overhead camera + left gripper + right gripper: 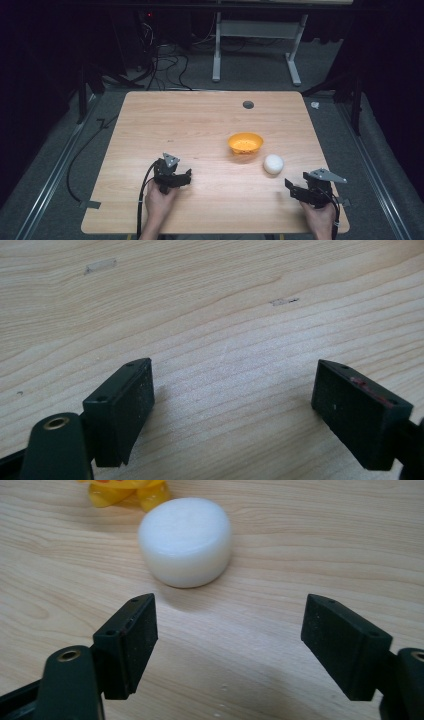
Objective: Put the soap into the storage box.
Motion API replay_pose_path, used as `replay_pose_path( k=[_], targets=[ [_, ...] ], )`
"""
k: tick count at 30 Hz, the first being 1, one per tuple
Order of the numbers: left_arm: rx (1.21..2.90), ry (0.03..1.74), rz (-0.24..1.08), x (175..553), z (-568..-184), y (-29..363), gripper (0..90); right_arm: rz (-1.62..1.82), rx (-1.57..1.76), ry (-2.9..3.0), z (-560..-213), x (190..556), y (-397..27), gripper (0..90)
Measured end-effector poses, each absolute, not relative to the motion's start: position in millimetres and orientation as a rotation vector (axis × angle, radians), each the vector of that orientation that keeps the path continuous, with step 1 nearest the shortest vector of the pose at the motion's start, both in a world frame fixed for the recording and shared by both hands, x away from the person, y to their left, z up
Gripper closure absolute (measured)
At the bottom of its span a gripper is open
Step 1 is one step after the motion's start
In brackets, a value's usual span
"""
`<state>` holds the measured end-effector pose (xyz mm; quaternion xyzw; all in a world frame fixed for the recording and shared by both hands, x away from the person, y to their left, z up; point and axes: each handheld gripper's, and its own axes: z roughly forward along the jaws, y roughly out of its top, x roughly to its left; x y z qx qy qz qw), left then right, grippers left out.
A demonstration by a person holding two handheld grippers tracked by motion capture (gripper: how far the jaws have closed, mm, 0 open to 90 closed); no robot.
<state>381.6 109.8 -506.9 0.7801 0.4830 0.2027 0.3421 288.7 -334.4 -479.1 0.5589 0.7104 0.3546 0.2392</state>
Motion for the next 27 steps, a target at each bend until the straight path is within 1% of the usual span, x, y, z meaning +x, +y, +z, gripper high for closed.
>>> replay_pose_path(
  k=[3, 8, 15, 27],
  targets=[
    [2.028, 1.256, 0.527, 382, -507, 110, 17.7, 0.966, 1.511, 1.962, -479, 291, -327, 17.7],
    [2.028, 1.256, 0.527, 382, -507, 110, 17.6, 0.969, 1.492, 1.978, -477, 300, -317, 14.9],
    [2.029, 1.255, 0.526, 382, -507, 110, 17.6, 0.95, 1.481, 1.992, -477, 318, -300, 13.4],
    [2.03, 1.254, 0.526, 382, -507, 110, 17.6, 0.922, 1.491, 1.967, -470, 347, -283, 12.5]
  ],
)
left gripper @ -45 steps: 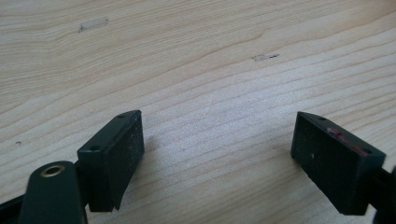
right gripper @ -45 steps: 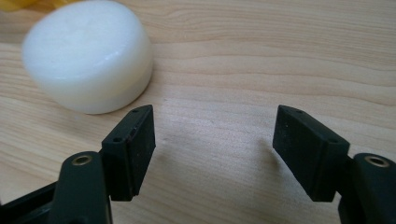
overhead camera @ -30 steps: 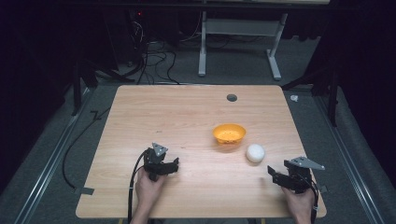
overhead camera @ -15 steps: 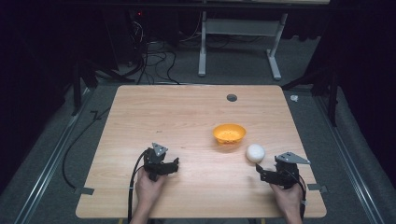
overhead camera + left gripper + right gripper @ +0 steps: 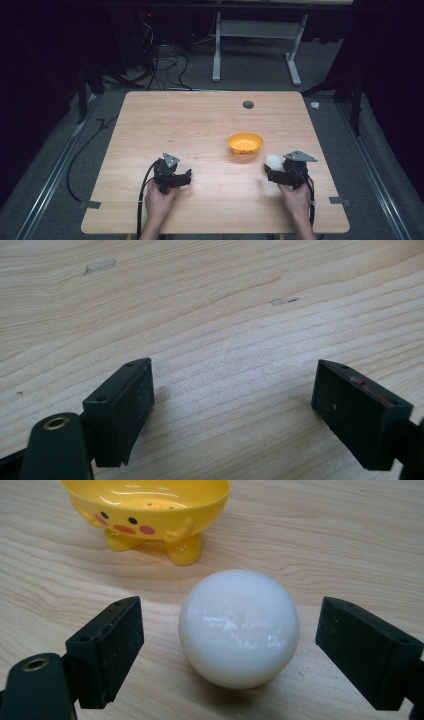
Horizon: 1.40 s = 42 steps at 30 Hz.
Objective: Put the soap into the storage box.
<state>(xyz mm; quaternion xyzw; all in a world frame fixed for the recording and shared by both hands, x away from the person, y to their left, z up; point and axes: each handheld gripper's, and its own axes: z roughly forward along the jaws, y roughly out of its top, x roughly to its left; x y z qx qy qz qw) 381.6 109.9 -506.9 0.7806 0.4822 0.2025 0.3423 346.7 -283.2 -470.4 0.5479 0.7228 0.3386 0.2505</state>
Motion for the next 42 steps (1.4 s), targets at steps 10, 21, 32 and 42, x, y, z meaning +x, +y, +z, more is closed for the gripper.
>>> replay_pose_path(
  k=[10, 21, 32, 42],
  targets=[
    [2.03, 1.254, 0.527, 382, -507, 110, 17.6, 0.889, 1.499, 1.984, -475, 364, -278, 11.9],
    [2.029, 1.254, 0.527, 382, -507, 110, 17.6, 0.863, 1.516, 2.009, -487, 373, -277, 13.3],
    [2.029, 1.254, 0.526, 382, -507, 110, 17.6, 0.808, 1.516, 2.025, -496, 373, -279, 16.1],
    [2.029, 1.254, 0.526, 382, -507, 110, 17.6, 0.825, 1.512, 2.034, -501, 371, -281, 22.7]
  ],
)
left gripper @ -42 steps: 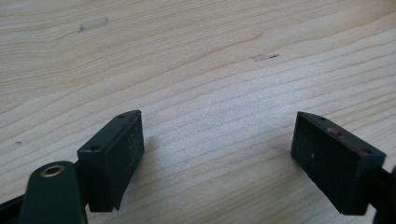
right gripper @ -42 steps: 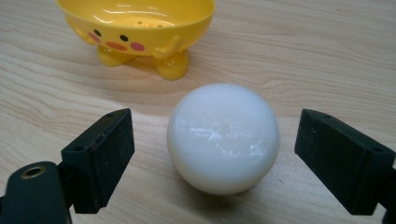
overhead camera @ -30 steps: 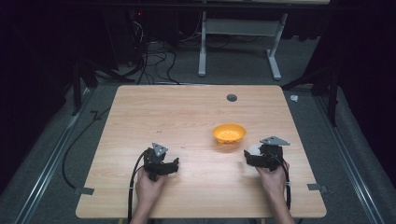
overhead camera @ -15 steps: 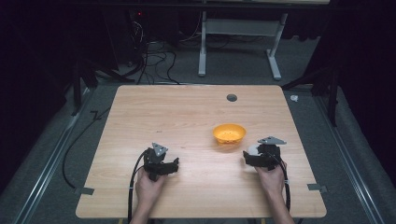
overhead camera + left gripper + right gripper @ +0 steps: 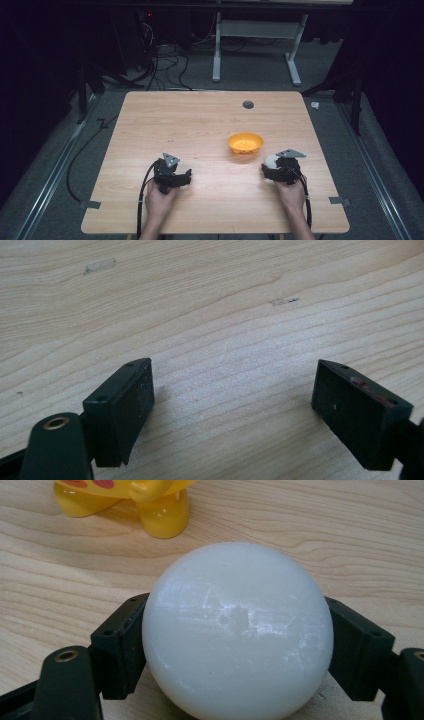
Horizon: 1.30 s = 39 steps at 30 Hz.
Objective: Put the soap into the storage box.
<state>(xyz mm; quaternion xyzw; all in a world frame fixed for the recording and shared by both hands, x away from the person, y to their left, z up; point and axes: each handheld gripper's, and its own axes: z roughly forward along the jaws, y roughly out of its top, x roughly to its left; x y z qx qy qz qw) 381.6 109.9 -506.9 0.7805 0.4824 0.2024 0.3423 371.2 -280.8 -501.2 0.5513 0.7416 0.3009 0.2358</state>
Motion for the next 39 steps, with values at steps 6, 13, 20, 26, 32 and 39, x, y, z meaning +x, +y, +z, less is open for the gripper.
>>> replay_pose_path(
  k=[6, 13, 20, 26, 32, 39],
  targets=[
    [2.029, 1.254, 0.527, 382, -507, 110, 17.6, 0.826, 1.496, 2.049, -501, 370, -280, 23.2],
    [2.029, 1.254, 0.526, 382, -507, 110, 17.6, 0.836, 1.513, 2.042, -500, 370, -282, 23.3],
    [2.029, 1.254, 0.526, 382, -507, 110, 17.6, 0.888, 1.51, 2.03, -495, 367, -281, 23.3],
    [2.029, 1.253, 0.525, 382, -507, 110, 17.6, 0.939, 1.494, 2.029, -487, 364, -281, 23.3],
    [2.03, 1.252, 0.525, 382, -507, 110, 17.6, 0.989, 1.476, 2.032, -475, 363, -279, 23.3],
    [2.03, 1.251, 0.524, 382, -507, 110, 17.6, 1.041, 1.457, 2.017, -465, 361, -276, 23.3]
  ],
)
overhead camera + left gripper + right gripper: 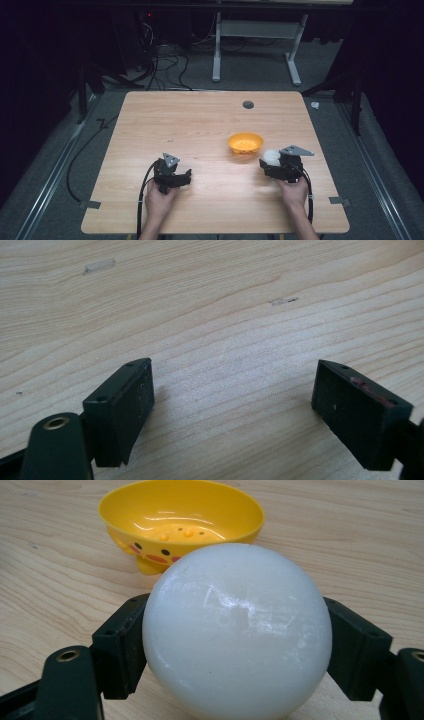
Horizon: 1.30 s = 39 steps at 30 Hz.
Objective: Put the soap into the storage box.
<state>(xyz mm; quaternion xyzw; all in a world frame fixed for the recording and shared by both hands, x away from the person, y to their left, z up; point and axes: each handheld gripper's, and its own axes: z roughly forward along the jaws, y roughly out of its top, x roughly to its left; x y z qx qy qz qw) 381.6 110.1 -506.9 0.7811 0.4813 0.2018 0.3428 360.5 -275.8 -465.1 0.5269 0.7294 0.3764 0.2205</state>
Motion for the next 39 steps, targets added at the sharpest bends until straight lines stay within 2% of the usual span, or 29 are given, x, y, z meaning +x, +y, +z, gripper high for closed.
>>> replay_pose_path(
  k=[39],
  targets=[
    [2.031, 1.25, 0.524, 382, -507, 110, 17.6, 1.119, 1.317, 2.098, -422, 388, -244, 23.3]
  ],
)
